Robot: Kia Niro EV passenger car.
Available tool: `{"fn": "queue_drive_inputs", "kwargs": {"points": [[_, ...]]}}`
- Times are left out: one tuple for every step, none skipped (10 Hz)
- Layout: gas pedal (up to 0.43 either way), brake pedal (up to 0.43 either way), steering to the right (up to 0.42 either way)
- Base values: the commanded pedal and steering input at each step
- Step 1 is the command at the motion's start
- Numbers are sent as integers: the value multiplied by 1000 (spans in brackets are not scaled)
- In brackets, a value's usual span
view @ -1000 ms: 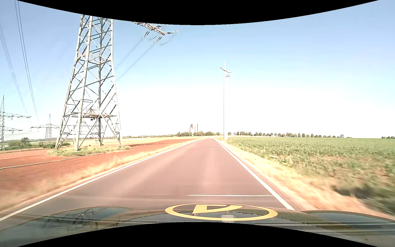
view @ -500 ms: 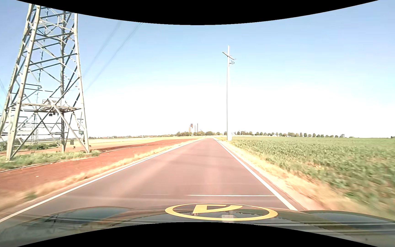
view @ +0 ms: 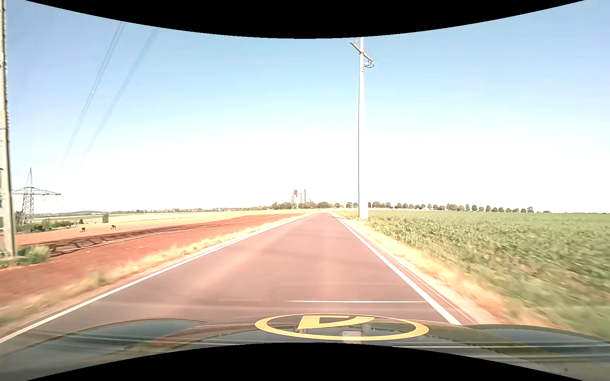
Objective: Follow the waypoints while adhering to traffic rules and regulations
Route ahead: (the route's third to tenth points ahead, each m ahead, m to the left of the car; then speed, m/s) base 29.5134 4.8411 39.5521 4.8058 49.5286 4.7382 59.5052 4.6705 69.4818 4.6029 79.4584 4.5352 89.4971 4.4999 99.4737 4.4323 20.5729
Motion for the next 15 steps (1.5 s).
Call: {"fn": "queue_drive_inputs", "kwargs": {"points": [[280, 0, -1], [280, 0, -1], [280, 0, -1], [280, 0, 0], [280, 0, 0], [280, 0, 0], [280, 0, 1], [280, 0, 1], [280, 0, 1], [280, 0, 1], [268, 0, 1], [268, 0, 1], [248, 0, 1], [248, 0, 1], [248, 0, 1]]}}
